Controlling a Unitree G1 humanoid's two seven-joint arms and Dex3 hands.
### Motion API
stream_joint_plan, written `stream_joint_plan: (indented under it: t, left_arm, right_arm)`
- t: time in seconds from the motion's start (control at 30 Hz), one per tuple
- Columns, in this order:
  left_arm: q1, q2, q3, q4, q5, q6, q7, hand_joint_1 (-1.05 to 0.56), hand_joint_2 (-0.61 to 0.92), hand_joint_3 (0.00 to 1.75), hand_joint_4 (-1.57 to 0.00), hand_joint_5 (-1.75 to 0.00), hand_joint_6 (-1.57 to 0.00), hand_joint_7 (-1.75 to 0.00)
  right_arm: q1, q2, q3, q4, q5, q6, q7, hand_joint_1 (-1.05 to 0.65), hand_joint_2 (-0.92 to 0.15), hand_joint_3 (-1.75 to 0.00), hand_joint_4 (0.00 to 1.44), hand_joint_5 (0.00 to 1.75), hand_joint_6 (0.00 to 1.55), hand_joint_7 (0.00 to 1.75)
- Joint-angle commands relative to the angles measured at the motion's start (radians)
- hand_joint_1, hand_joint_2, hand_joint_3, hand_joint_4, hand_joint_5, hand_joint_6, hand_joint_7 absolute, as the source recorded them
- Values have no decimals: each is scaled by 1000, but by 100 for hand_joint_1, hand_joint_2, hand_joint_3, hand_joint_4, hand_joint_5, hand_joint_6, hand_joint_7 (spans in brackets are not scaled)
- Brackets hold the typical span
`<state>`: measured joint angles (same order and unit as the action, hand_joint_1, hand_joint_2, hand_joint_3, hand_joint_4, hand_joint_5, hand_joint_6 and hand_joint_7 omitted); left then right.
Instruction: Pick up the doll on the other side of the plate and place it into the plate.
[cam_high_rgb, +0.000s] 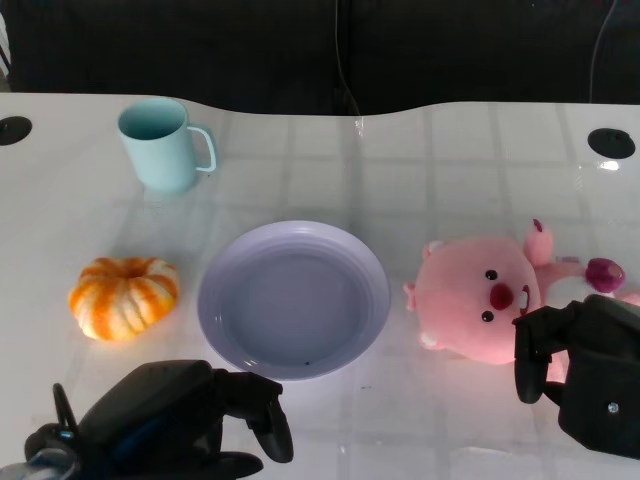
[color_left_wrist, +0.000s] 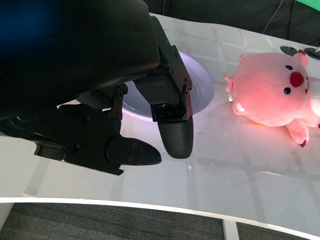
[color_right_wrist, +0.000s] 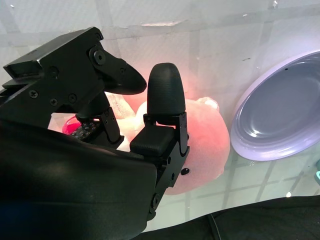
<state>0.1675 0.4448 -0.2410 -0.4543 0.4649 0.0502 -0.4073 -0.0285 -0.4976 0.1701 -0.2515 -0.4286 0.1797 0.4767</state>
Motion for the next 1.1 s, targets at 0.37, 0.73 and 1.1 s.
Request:
stream_joint_plan:
  t: [0.37, 0.73, 1.1]
  left_arm:
    - [-7, 16, 7, 6, 7, -13, 0, -20, 92, 26, -70, -149, -82, -83]
    - [-8, 19, 10, 5, 3, -15, -5, -20, 92, 26, -69, -150, -82, -83]
    - [-7, 22, 11, 1, 2, -9, -7, -20, 92, 25, -69, -148, -82, -82]
  right_arm:
    - [-6, -19, -3, 7, -9, -1, -6, -11, -55, -103, 75, 167, 76, 135]
    - [-9, -14, -1, 6, -14, 0, -8, -11, -56, -101, 75, 166, 76, 133]
    - [5, 9, -35, -14, 12, -9, -51, -7, -68, -66, 73, 129, 84, 73]
